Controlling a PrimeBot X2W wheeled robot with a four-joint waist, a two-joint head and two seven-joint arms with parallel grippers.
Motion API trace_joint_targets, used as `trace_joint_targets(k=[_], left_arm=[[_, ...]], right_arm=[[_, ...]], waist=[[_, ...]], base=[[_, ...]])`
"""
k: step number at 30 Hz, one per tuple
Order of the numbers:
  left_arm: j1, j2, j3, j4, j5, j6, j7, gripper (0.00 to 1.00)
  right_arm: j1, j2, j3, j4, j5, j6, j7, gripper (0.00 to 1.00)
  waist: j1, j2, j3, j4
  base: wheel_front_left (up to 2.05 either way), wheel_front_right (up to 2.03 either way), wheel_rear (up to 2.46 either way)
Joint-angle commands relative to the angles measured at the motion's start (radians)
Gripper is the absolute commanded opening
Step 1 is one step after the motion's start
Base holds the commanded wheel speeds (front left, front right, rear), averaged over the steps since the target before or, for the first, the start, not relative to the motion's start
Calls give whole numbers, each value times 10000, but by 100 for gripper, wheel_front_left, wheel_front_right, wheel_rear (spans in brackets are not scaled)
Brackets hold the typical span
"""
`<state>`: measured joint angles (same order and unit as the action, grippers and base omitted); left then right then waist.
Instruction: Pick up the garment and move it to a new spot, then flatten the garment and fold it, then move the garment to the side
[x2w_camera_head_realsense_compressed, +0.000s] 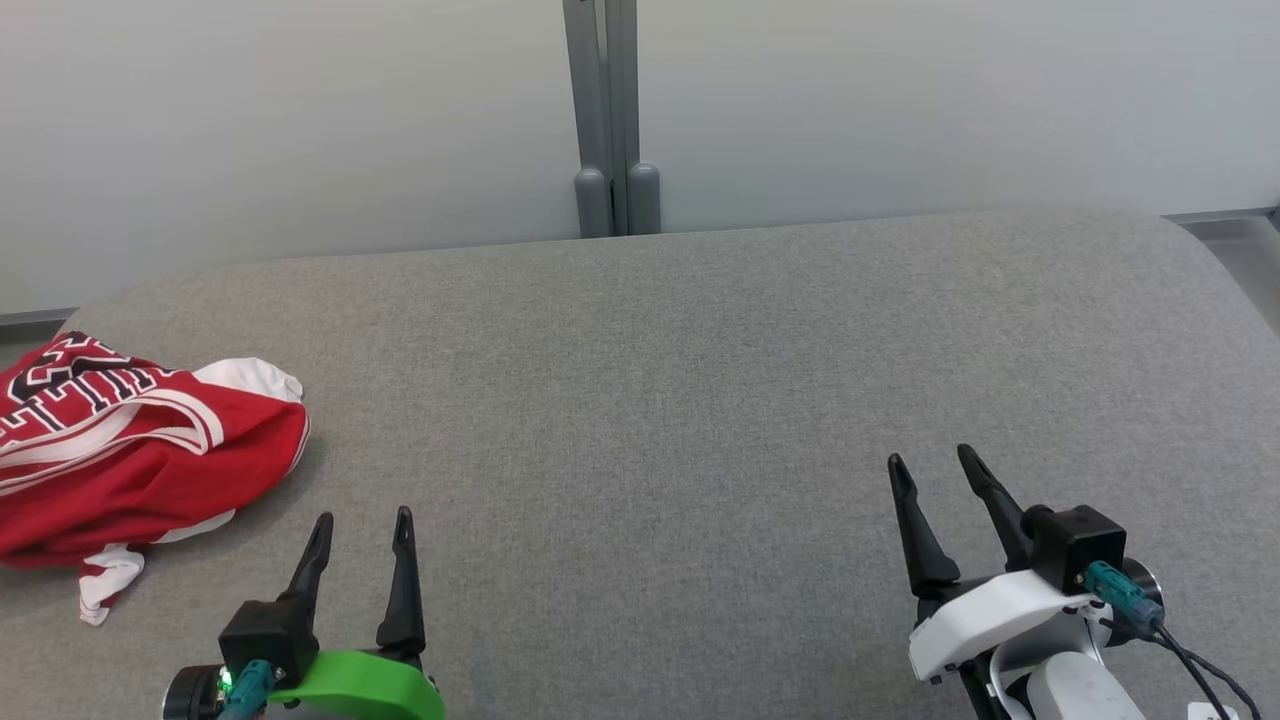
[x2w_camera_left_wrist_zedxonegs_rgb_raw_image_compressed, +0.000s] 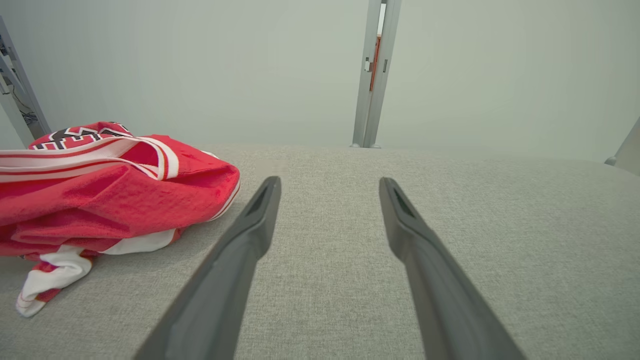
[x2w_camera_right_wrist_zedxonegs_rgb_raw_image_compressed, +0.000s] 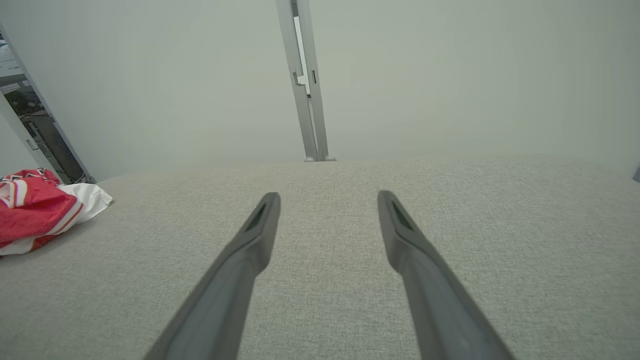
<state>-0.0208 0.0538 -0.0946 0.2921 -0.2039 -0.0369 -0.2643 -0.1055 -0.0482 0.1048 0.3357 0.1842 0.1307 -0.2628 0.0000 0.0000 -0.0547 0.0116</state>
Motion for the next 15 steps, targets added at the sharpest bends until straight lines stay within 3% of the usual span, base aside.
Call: trace_joint_targets(k=[1,15], left_arm=[[31,-10,91,42,-284,-68,-3,100],[-18,-26,16,65,-961,55,-3,100]], right_arm=[[63,-39,-14,-56,137,1,-31,100],[118,-39,70,-95,667,1,-31,100]], waist=[[0,0,3,7],[0,0,26,-33]], base=[[0,0,0],[0,0,0]])
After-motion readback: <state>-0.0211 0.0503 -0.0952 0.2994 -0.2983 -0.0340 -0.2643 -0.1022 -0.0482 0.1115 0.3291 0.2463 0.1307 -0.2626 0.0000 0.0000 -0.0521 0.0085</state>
